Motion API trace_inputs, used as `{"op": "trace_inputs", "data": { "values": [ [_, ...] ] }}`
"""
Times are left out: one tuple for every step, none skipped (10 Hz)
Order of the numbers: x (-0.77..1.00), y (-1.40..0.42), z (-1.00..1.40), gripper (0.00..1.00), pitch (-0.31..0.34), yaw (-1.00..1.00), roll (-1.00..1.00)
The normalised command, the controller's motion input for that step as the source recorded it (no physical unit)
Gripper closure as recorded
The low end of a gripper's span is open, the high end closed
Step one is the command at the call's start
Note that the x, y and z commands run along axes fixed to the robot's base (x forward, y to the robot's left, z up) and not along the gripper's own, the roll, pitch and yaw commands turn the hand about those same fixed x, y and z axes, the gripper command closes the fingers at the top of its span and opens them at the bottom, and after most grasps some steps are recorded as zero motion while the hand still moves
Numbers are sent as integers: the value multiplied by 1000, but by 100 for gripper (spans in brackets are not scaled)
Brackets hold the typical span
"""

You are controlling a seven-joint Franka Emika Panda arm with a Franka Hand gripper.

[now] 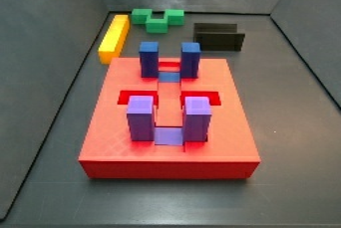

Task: Pick up the yellow object. Move up. Move to above the board. Insert the yellow object.
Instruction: Pick up the yellow object.

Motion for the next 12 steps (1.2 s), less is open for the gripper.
{"op": "trace_inputs", "data": {
  "values": [
    [0,-240,-251,0,0,0,74],
    [37,-357,-317,0,0,-54,119],
    [17,-354,-363,0,0,-69,56],
    [23,-323,-437,0,-9,-49,0],
    [0,-320,-446,0,-20,-31,0],
    [0,-297,-449,0,-24,-11,0],
    [0,-260,-454,0,-27,-6,0],
    [-40,-203,-451,0,-30,0,0],
    [-191,-71,-460,0,-33,-34,0],
    [-391,0,-371,0,-34,-109,-10],
    [-474,54,-286,0,-34,-171,-94],
    [-500,49,-266,0,-47,-171,-96]
  ]
}}
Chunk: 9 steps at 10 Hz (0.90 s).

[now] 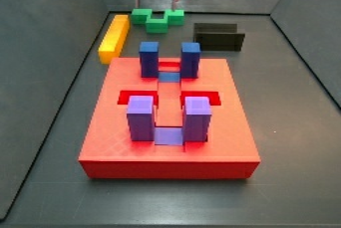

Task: Pick up the yellow object. Move up. Move to above the board. Insert the yellow object.
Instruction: Pick up the yellow object.

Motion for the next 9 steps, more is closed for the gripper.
{"op": "trace_inputs", "data": {
  "values": [
    [-511,46,-266,0,-56,-169,-99],
    [-551,37,-286,0,-70,-163,-93],
    [-531,0,-283,0,-83,-143,-97],
    [-437,0,-294,0,-86,-86,-86],
    [-366,0,-317,0,-84,0,-54],
    [-320,0,-346,0,-86,0,-14],
    [-277,0,-366,0,-83,31,0],
    [-289,43,-260,0,-76,71,-61],
    [-311,51,-143,0,-79,77,-141]
  ]
}}
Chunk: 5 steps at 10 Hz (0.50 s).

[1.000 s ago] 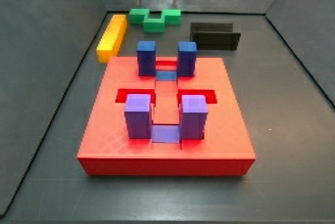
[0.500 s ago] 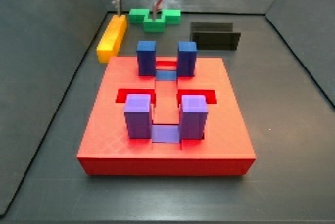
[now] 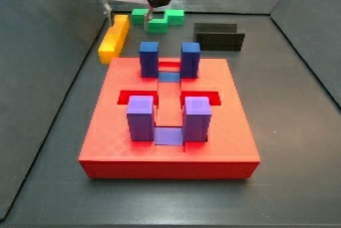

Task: Pick up the yellow object. Move up. Move to above the board. Insert the yellow object.
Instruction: Pick up the yellow object.

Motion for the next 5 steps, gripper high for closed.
{"op": "trace_inputs", "data": {
  "values": [
    [-271,0,-63,0,-79,54,-143],
    [-326,69,0,0,-87,0,-186],
    [-251,77,0,0,-83,0,-191],
    [-77,0,-17,0,-21,0,0],
    [-129,0,-157,0,-43,0,0]
  ]
}}
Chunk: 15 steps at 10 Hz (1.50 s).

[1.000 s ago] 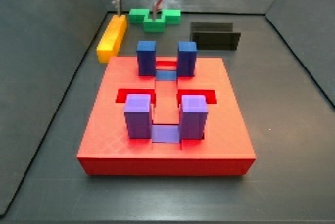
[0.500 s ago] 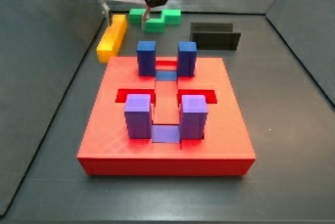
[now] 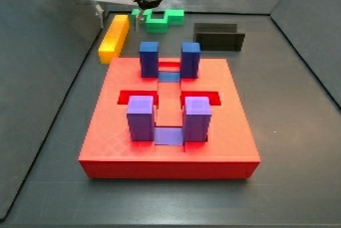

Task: Pick up the yellow object. Move up. Move to above the board. Insert the yellow object.
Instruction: Pick up the yellow object.

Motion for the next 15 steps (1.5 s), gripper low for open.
{"op": "trace_inputs", "data": {
  "values": [
    [-263,0,-240,0,-96,0,0],
    [-357,0,-271,0,-131,0,0],
    [-340,0,-249,0,-129,0,0],
    [-97,0,-86,0,-33,0,-7],
    [0,177,-17,0,0,0,-116],
    [0,217,-40,0,-4,106,-161],
    [0,223,-74,0,-4,174,-164],
    [0,154,-106,0,0,160,-140],
    [0,20,-197,0,-17,100,-49],
    [-20,0,-237,0,-34,86,0],
    [0,-80,-249,0,0,37,31],
    [117,-74,-209,0,0,0,40],
    [171,-49,-166,0,26,0,63],
    [91,0,-140,0,26,0,27],
    [103,0,-126,0,30,0,9]
  ]
}}
